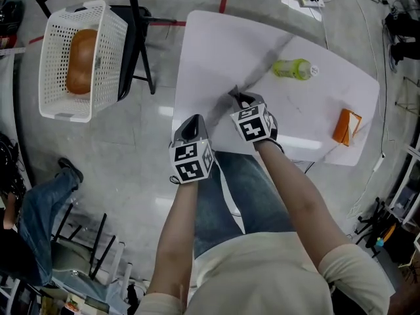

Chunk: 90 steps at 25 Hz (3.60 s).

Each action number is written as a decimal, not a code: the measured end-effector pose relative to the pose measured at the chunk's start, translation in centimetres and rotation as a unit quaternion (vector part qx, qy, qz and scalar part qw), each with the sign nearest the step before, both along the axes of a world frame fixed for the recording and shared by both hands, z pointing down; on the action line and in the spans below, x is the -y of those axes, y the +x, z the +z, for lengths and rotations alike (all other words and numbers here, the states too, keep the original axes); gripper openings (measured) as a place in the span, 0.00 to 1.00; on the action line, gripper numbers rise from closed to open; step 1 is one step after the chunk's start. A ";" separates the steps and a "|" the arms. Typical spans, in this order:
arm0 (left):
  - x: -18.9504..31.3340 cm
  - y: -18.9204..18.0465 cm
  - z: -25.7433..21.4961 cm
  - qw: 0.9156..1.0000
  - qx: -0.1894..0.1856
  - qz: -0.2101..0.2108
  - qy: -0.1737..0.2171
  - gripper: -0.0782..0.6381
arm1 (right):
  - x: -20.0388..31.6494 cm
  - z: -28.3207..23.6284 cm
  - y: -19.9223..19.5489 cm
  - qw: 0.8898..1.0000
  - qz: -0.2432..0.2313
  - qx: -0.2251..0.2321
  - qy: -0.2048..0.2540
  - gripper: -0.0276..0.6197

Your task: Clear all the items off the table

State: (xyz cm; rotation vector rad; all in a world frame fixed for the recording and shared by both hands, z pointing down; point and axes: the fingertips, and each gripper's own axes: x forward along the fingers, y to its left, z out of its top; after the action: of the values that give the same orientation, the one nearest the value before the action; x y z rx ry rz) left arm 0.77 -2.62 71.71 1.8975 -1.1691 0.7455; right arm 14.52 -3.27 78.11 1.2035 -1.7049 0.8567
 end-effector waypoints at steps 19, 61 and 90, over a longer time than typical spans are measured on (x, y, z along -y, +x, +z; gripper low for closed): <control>-2.5 0.5 -8.9 1.000 -0.010 -0.013 0.007 0.12 | -0.7 -12.7 0.2 0.998 0.033 0.040 0.041 0.12; 2.1 0.2 -26.1 0.992 -0.037 -0.032 0.115 0.12 | 3.3 -30.7 -3.5 0.982 -0.088 0.079 0.148 0.12; 10.8 -16.5 -26.2 0.993 -0.019 -0.041 0.107 0.12 | 11.4 -31.5 -22.0 0.975 -0.151 0.084 0.138 0.12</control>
State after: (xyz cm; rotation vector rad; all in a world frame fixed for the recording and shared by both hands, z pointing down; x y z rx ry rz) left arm -15.69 -13.37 45.47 2.0153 -1.3390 0.5543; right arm -7.45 -14.67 46.64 1.0311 -2.1347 0.5613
